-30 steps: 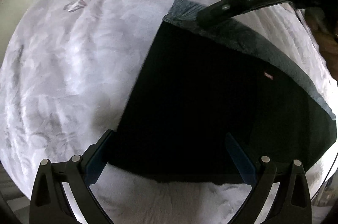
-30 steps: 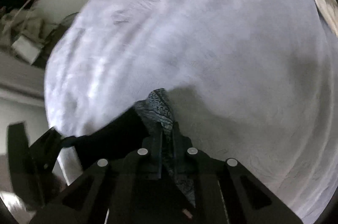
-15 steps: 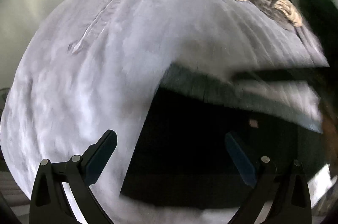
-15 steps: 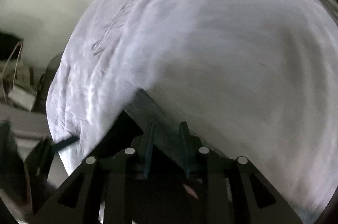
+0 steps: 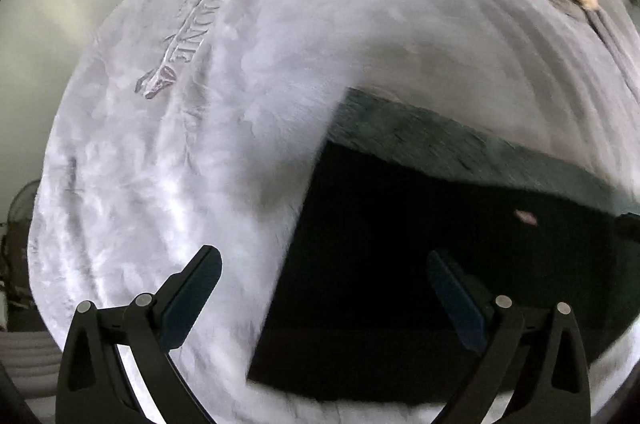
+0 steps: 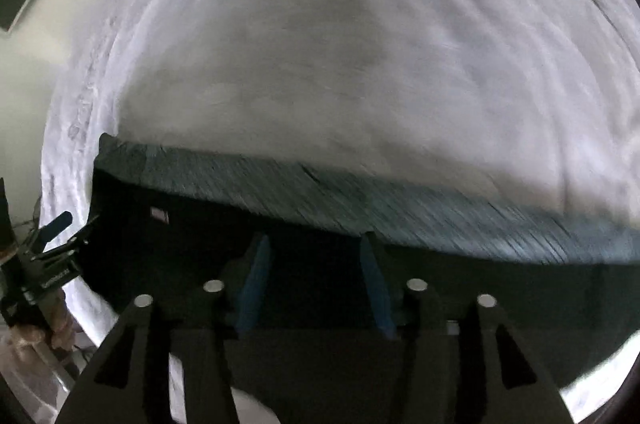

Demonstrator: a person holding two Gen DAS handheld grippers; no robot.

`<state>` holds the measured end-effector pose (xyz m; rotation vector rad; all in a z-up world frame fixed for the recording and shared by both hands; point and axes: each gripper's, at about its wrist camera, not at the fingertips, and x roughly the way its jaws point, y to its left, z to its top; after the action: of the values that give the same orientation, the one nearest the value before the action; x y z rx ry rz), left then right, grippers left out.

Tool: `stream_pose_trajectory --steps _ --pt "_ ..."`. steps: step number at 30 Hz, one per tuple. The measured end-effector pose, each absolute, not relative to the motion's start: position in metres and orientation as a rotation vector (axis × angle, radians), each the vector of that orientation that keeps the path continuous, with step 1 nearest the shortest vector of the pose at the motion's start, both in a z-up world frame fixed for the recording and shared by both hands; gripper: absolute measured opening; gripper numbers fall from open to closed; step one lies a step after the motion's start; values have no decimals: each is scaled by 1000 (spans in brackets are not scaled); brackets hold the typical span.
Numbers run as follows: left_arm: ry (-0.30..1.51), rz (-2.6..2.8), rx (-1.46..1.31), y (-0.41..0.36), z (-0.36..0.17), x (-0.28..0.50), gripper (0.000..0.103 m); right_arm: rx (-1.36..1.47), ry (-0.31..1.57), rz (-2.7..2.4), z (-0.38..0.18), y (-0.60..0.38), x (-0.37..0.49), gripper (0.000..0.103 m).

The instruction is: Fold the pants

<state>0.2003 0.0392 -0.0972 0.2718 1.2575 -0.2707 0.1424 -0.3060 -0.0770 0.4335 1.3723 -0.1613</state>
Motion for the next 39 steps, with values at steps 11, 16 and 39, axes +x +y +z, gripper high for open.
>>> stream_pose_trajectory --steps 11,16,39 --pt "1361 -491 415 -40 -60 113 103 707 1388 -309 -50 -312 -10 68" --pt "1331 -599 475 -73 -35 87 103 769 1316 -373 -32 -310 -41 70" --pt "1274 -683 512 -99 -12 82 103 773 1208 -485 8 -302 -58 70"
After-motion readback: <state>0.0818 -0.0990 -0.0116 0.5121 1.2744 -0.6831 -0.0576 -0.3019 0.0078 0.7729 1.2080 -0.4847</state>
